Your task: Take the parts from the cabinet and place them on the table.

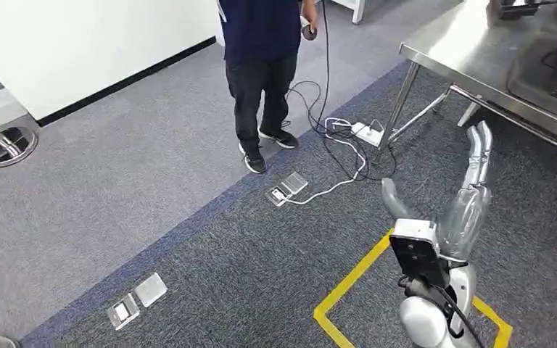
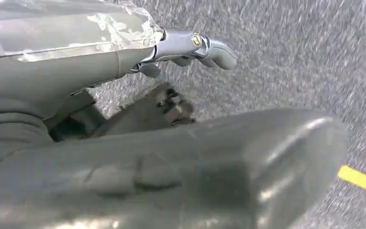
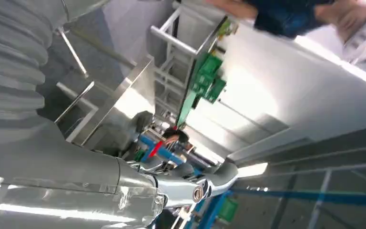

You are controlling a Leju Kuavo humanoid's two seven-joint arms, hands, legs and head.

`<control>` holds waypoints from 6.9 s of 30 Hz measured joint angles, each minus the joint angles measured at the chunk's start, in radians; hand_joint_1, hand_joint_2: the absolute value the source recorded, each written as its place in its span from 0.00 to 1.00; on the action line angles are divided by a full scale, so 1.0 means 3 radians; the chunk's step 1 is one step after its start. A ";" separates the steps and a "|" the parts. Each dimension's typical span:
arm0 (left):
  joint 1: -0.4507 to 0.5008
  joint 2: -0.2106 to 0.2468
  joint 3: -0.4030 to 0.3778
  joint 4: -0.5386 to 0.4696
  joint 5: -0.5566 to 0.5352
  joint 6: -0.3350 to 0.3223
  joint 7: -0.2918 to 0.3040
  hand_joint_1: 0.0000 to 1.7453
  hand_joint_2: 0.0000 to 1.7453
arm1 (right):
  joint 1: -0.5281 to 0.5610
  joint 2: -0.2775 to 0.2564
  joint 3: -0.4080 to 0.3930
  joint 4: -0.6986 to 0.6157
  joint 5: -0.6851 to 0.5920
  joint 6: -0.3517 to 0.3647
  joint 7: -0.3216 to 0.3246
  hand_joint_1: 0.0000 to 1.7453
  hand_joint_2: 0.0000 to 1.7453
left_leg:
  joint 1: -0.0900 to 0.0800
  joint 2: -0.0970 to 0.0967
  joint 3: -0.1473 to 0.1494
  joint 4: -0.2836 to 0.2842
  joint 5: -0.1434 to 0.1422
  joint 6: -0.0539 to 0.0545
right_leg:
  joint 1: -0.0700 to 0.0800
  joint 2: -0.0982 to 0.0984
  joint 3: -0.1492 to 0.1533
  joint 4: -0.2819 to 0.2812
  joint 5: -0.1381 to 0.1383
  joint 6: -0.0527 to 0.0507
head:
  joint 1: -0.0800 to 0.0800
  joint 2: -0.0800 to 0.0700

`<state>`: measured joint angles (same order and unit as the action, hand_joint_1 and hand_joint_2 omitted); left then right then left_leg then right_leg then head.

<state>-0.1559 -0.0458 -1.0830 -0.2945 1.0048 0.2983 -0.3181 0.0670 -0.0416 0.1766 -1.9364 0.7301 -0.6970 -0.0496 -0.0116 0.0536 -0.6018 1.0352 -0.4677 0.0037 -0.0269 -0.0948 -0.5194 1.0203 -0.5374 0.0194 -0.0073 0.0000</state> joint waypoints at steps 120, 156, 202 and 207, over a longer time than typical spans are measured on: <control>0.0121 0.0052 -0.0003 -0.0003 0.0025 0.0079 -0.0104 0.00 0.00 | 0.0111 -0.0601 -0.0121 -0.0043 0.0434 -0.0003 0.0835 0.00 1.00 | 0.0065 0.0045 0.0100 -0.0038 -0.0009 -0.0068 | 0.0015 0.0023 0.0027 -0.0101 0.0067 -0.0052 | 0.0006 0.0000; 0.0122 0.0076 -0.0001 -0.0005 0.0080 0.0048 -0.0130 0.00 0.00 | 0.0133 -0.0594 -0.0159 0.0020 0.0322 -0.0001 0.0767 0.00 1.00 | 0.0044 -0.0064 0.0117 -0.0117 -0.0042 -0.0008 | 0.0014 -0.0078 0.0096 -0.0150 0.0057 0.0043 | 0.0017 0.0000; 0.0119 0.0067 -0.0015 -0.0009 0.0183 0.0067 -0.0022 0.00 0.00 | -0.0231 0.0287 -0.2005 0.4501 -0.1494 0.0088 -0.0725 0.00 1.00 | 0.0073 -0.0568 0.0185 -0.0210 -0.0027 -0.0063 | 0.0040 0.0475 -0.0051 -0.0131 0.0153 -0.0060 | 0.0183 0.0000; 0.0101 0.0067 -0.0024 -0.0011 0.0182 0.0067 -0.0006 0.00 0.00 | -0.0308 0.0319 -0.2007 0.4911 -0.1490 0.0139 -0.0713 0.00 1.00 | 0.0073 -0.0233 -0.0228 0.0697 -0.0495 -0.0124 | 0.0026 0.0254 -0.0003 -0.0179 0.0151 -0.0134 | 0.0058 0.0000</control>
<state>-0.1255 -0.0256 -1.0903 -0.2979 1.0594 0.3185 -0.3201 -0.0255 0.0542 -0.4253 -0.4630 0.2831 -0.6553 -0.2636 0.0104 -0.0164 -0.6702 1.2444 -0.6164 -0.0336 -0.0191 -0.0186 -0.5204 0.9665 -0.4921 -0.0208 0.0103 0.0000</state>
